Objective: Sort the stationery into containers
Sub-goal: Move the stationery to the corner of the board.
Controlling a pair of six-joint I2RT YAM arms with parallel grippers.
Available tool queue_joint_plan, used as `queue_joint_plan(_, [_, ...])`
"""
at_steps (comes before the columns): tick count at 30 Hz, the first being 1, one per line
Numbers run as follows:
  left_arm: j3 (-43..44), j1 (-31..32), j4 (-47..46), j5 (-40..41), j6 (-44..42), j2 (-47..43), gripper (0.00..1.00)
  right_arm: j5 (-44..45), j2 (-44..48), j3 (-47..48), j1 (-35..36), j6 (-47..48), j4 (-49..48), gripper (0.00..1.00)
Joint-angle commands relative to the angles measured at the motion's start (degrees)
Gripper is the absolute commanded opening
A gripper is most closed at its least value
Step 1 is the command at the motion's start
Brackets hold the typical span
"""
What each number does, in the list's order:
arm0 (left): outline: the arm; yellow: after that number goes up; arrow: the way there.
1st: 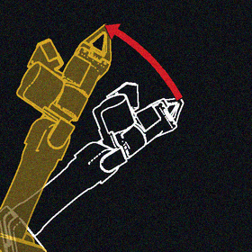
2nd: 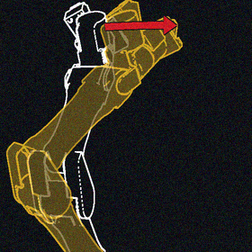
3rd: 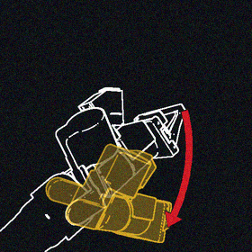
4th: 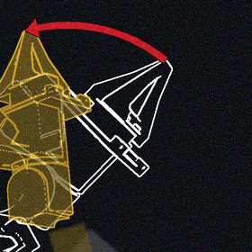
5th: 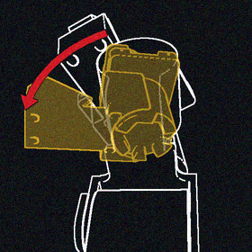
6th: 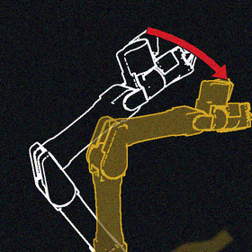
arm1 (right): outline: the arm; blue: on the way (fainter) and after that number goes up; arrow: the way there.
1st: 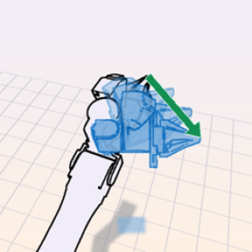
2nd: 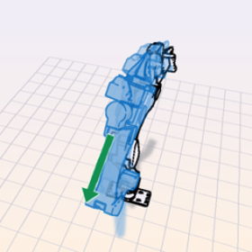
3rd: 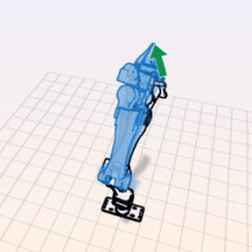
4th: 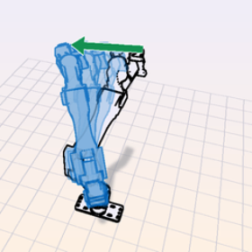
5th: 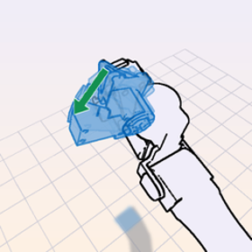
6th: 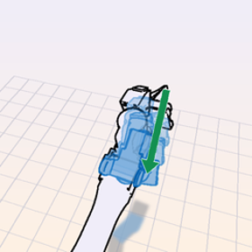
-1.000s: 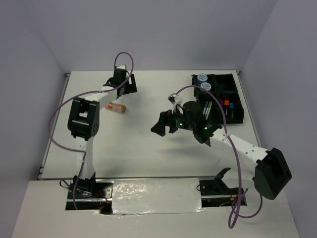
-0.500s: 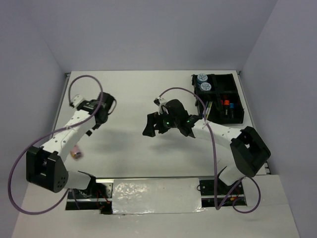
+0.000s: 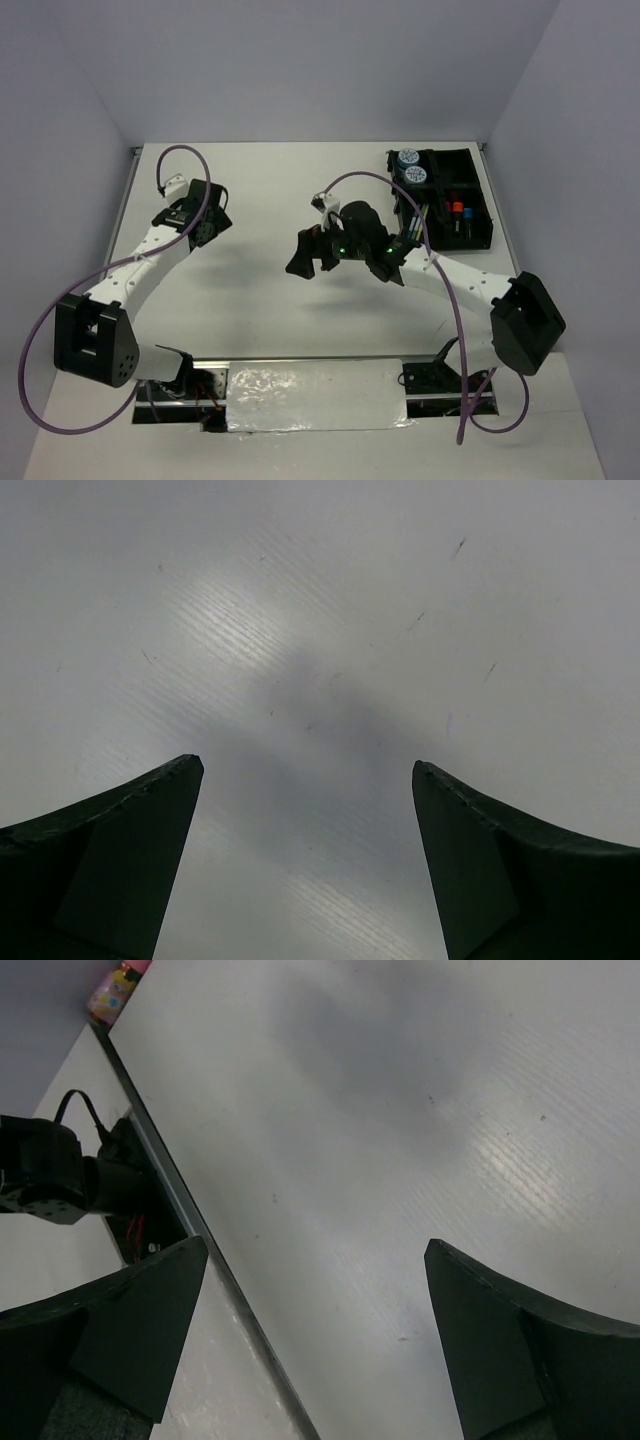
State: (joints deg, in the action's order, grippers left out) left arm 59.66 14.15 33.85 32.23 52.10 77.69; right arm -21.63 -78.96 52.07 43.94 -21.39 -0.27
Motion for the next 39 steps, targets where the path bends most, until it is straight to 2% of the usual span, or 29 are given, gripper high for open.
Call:
queue_joint_plan(1, [0.46,0.09,-2.04,0.28,-3.14,-1.31,0.99,0.71,-2.77,1.53,0.09,-0.23,-0.17,0.98])
queue_joint_plan(6, [3.87,0.00,1.47,0.90,-5.60,-1.49,0.99,1.15,-5.94,3.38,0.09,-1.99,-0.17,0.98])
queue_joint_plan(8, [5.89,0.00,4.37,3.87,-4.12,-1.49,0.99,0.89,-6.56,3.56,0.09,-2.52,-0.78,0.98])
queue_joint_plan(11, [9.05,-0.44,12.19,8.89,2.02,-0.53,0.99,-0.17,-7.35,3.56,0.09,-3.31,-2.36,0.98])
queue_joint_plan(12, [10.03,-0.96,17.43,9.77,6.22,0.52,0.99,-0.52,-7.79,3.91,0.09,-3.48,-2.89,0.98])
queue_joint_plan(15, [11.97,-1.67,18.27,8.64,3.56,1.50,0.99,-0.70,-9.81,4.53,0.18,-4.36,-4.03,0.98])
queue_joint_plan(17, [12.58,-2.46,21.24,9.86,5.46,1.67,0.99,-0.61,-10.42,4.44,0.09,-5.33,-5.26,0.98])
queue_joint_plan(19, [10.84,-6.84,24.76,10.32,8.97,2.03,0.99,-0.70,-10.25,3.83,0.09,-6.56,-7.54,0.98])
queue_joint_plan(20, [9.79,-11.73,25.73,8.83,11.86,2.03,0.99,-0.61,-10.25,3.91,0.09,-6.82,-7.98,0.98])
queue_joint_plan(24, [4.16,-24.67,24.34,5.76,12.51,0.63,0.99,-1.75,-10.95,6.72,0.09,-6.48,-6.50,0.98])
queue_joint_plan(26, [1.52,-29.60,20.40,3.99,9.97,-0.69,0.99,-2.71,-10.87,6.73,0.09,-6.47,-6.67,0.98])
queue_joint_plan(29, [1.60,-30.59,24.15,11.08,15.47,-0.44,0.99,-4.47,-10.95,6.38,0.09,-6.56,-6.84,0.98])
queue_joint_plan(30, [0.64,-30.59,25.12,15.97,17.49,-0.26,0.99,-5.09,-11.30,6.11,0.09,-6.65,-7.11,0.98])
queue_joint_plan(35, [-1.74,-33.13,21.00,21.81,15.84,2.54,0.99,-8.77,-10.69,3.14,0.09,-10.42,-13.77,0.98])
queue_joint_plan(39, [-0.51,-33.31,25.55,27.53,21.63,7.64,0.99,-13.08,-8.67,-0.39,0.44,-13.59,-19.41,0.98])
